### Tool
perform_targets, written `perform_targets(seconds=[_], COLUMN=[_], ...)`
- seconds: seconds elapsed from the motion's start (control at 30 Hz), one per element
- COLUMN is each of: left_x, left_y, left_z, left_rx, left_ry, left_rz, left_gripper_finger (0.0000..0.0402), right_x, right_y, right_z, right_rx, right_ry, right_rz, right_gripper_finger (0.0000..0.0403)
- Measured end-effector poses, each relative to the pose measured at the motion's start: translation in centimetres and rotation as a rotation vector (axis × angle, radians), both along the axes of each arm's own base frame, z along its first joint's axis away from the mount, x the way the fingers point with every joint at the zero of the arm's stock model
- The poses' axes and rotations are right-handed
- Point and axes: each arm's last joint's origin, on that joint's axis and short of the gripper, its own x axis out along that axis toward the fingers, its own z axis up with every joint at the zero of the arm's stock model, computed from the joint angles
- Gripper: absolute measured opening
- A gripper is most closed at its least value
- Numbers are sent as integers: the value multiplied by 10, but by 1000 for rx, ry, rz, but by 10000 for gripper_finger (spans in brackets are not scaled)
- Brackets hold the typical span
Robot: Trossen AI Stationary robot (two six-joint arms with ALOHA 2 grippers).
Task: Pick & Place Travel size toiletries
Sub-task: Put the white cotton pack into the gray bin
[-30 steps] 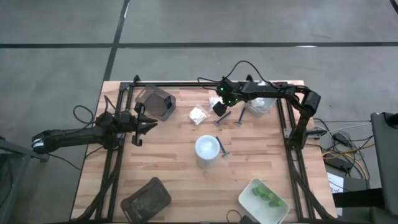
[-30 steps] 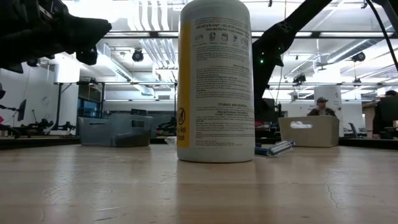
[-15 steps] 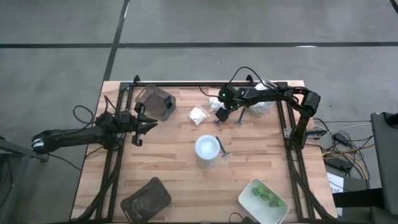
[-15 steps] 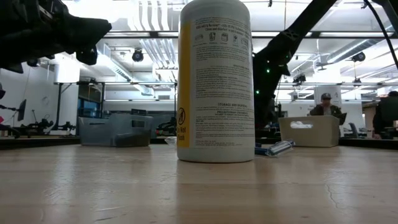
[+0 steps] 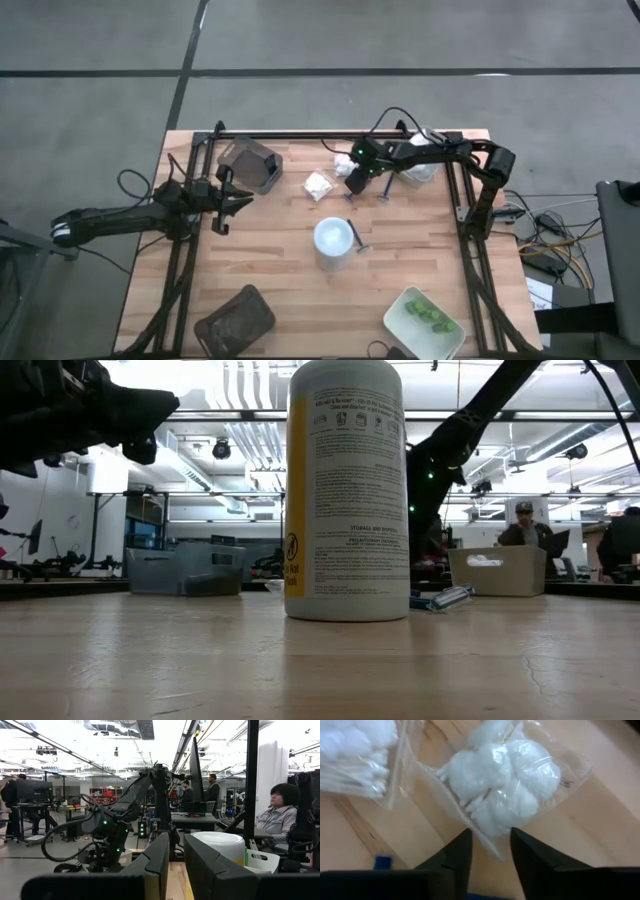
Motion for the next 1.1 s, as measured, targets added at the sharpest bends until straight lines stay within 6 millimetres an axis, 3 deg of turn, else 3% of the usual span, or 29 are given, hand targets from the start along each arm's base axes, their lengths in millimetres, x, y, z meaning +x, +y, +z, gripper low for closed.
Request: perform_targets(seconds=[0.27, 0.8, 0.93, 1.1], left_x=[0, 0, 0, 0], left_y=[0, 0, 0, 0], left_z=[0, 0, 0, 0], left_rx=[0, 0, 0, 0], left_ry=[0, 0, 0, 0], left_rz=[0, 0, 0, 0], left_gripper_finger=[62, 62, 62, 62], right_x=[8, 22, 12, -16], right_y=[-4, -10, -11, -16], right_z=[21, 81, 104, 130], right_rx=[13, 78, 58, 29], right_ry=[23, -12, -41, -74], right_rz=[11, 97, 92, 47], right_gripper_finger=[15, 9, 8, 8])
